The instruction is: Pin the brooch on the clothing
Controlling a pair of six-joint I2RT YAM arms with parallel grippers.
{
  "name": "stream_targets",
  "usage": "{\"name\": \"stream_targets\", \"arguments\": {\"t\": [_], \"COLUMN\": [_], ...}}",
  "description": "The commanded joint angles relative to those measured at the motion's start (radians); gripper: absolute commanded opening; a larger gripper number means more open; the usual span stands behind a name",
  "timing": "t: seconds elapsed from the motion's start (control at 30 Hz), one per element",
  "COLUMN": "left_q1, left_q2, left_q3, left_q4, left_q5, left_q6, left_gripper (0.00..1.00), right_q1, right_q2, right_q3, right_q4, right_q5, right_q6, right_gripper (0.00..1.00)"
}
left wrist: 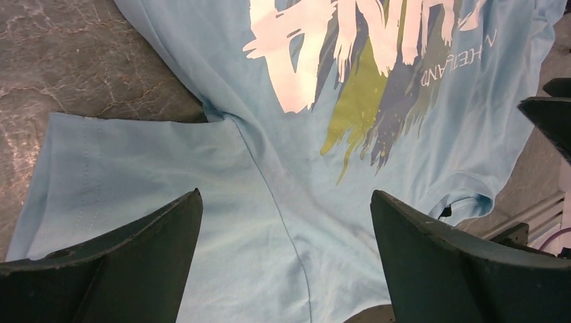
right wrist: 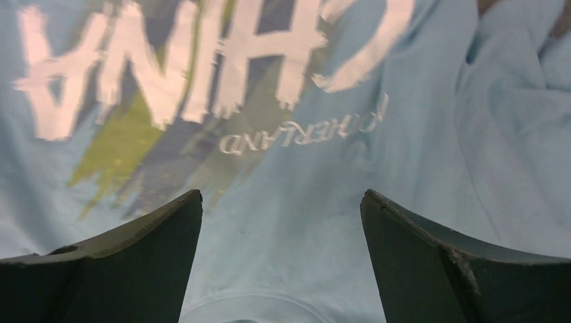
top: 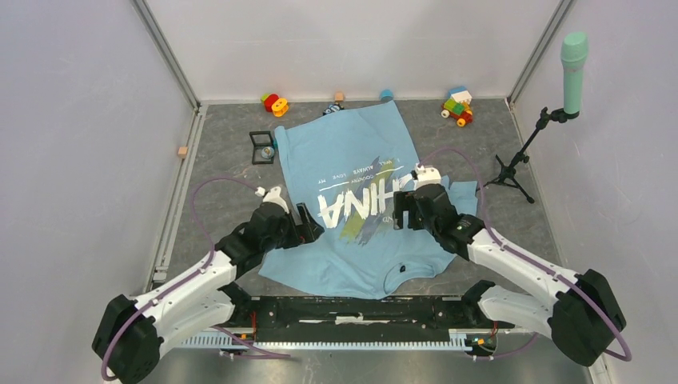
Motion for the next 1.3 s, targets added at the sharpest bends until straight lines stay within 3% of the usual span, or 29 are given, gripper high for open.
{"name": "stream_targets", "arguments": {"t": [0.0,0.23,0.57,0.83,1.0,1.13,1.27], "left_q1": [0.011,0.027,0.037,0.037,0.037,0.037,0.037], "left_q2": [0.005,-0.07,-0.384,-0.548,-0.46,-0.234,0.037], "left_q3": [-0.043,-0.231,-0.252,-0.264,-0.155,-0.04,0.129], "left_q4": [0.147,0.183,-0.23,-0.354,-0.33,-0.18,-0.18], "left_q5": [0.038,0.012,-0.253,-0.302,-0.296,-0.216,-0.208], "left_q6": [0.067,-0.028,-0.173,-0.278,-0.222,-0.133,0.012], "left_gripper": [1.0,1.0,1.0,1.0,1.0,1.0,1.0], "right_q1": [-0.054,-0.056,-0.056,-0.064,-0.142,-0.192,-0.194], "right_q2": [0.021,0.0,-0.018,-0.031,-0.07,-0.082,-0.088], "right_q3": [-0.074,-0.151,-0.11,-0.039,-0.05,-0.083,-0.115], "right_q4": [0.029,0.003,0.027,0.017,0.062,0.12,0.162], "right_q5": [0.014,0.007,0.047,0.127,0.084,-0.004,-0.061], "right_q6": [-0.015,0.064,0.08,-0.018,-0.098,-0.14,-0.163], "right_gripper": [0.92,0.97,0.98,0.98,0.98,0.98,0.98]}}
